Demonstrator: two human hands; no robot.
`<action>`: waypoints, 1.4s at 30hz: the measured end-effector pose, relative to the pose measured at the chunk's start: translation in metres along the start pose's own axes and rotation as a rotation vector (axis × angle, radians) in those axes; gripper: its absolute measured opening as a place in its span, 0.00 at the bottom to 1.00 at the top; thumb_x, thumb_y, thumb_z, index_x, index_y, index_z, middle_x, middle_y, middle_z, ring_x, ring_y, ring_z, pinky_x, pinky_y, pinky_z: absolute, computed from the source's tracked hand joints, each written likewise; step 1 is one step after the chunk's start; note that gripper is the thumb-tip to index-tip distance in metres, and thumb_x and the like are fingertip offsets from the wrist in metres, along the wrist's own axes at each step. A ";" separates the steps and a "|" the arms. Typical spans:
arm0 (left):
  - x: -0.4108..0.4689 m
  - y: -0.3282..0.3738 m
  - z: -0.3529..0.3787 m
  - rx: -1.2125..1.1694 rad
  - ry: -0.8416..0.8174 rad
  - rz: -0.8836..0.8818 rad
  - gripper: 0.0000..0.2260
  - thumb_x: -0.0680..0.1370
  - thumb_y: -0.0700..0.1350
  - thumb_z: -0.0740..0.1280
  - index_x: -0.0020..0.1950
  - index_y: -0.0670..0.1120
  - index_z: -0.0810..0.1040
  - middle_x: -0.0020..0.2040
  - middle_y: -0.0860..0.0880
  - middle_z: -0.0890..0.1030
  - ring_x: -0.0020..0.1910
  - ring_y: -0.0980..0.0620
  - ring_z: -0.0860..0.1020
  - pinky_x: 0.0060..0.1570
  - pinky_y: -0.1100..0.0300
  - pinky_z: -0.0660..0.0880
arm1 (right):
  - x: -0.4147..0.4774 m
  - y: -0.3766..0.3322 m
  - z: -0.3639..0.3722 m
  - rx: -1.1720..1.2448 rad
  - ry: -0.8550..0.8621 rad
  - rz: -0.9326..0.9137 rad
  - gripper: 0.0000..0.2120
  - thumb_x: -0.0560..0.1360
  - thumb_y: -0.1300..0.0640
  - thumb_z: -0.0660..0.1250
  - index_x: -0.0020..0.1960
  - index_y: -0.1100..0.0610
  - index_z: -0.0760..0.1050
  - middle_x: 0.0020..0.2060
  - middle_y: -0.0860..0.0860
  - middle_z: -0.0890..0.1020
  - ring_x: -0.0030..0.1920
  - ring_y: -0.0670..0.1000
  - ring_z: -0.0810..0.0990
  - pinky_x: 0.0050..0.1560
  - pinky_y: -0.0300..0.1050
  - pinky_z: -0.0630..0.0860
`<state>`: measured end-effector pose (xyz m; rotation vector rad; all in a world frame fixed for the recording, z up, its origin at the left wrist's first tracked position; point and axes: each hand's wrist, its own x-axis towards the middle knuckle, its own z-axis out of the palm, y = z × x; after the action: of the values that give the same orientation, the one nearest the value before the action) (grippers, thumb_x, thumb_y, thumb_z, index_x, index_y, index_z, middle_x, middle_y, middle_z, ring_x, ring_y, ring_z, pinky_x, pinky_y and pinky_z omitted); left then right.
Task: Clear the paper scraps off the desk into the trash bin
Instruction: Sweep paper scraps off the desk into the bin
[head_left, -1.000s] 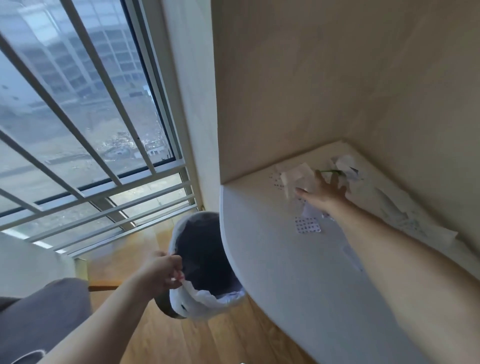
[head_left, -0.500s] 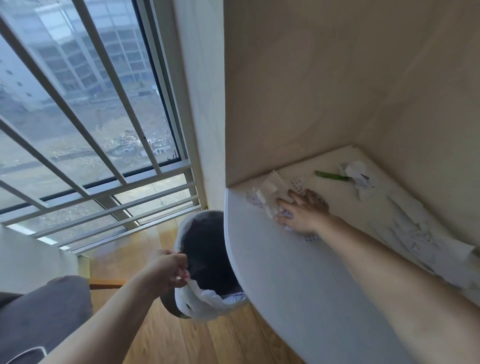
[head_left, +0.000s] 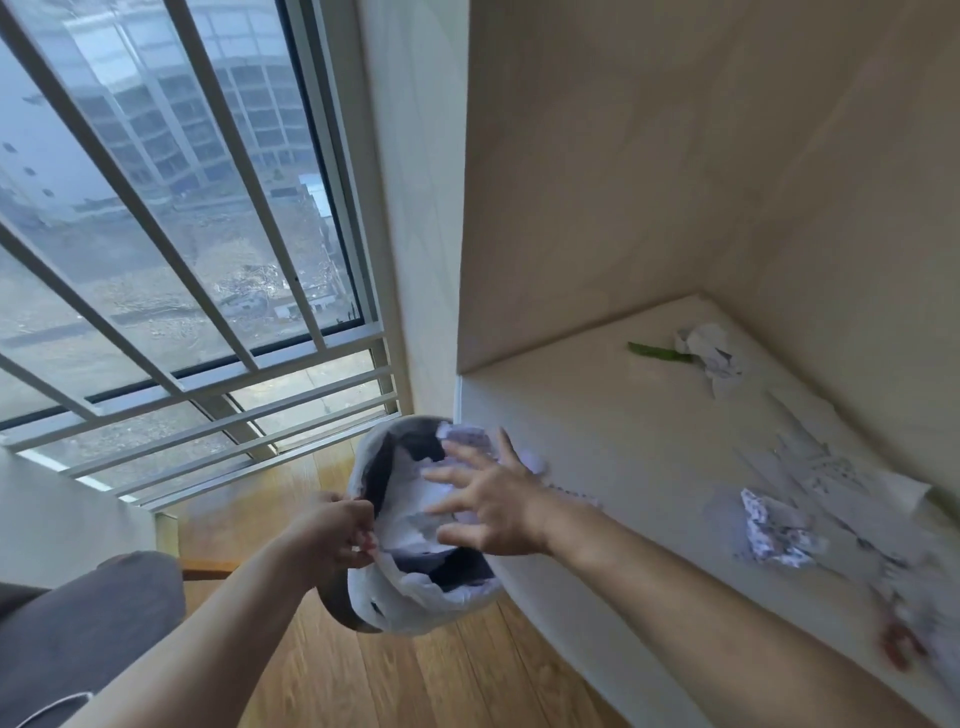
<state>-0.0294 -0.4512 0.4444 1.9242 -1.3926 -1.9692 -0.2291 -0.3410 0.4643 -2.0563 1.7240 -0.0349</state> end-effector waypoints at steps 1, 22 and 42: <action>0.000 -0.001 0.000 0.008 -0.004 0.007 0.02 0.75 0.29 0.64 0.44 0.34 0.75 0.32 0.41 0.71 0.26 0.45 0.73 0.24 0.59 0.74 | -0.007 -0.001 -0.003 0.115 0.131 0.048 0.23 0.75 0.36 0.57 0.67 0.40 0.71 0.76 0.41 0.63 0.78 0.46 0.48 0.68 0.67 0.29; 0.004 -0.015 0.019 0.076 -0.057 0.032 0.02 0.73 0.29 0.66 0.41 0.33 0.76 0.19 0.45 0.74 0.19 0.48 0.77 0.24 0.56 0.78 | -0.058 -0.022 0.070 0.322 0.182 0.666 0.33 0.78 0.35 0.50 0.78 0.47 0.49 0.79 0.55 0.40 0.78 0.58 0.35 0.74 0.56 0.34; 0.013 -0.022 0.020 0.102 -0.088 0.031 0.01 0.72 0.29 0.67 0.41 0.33 0.77 0.28 0.41 0.74 0.23 0.45 0.77 0.27 0.53 0.79 | -0.119 0.075 0.055 0.098 0.375 1.112 0.30 0.76 0.47 0.61 0.76 0.52 0.60 0.71 0.59 0.67 0.70 0.63 0.65 0.71 0.53 0.62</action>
<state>-0.0374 -0.4353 0.4172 1.8643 -1.5639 -2.0303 -0.3076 -0.2202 0.4205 -0.8176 2.7802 -0.1530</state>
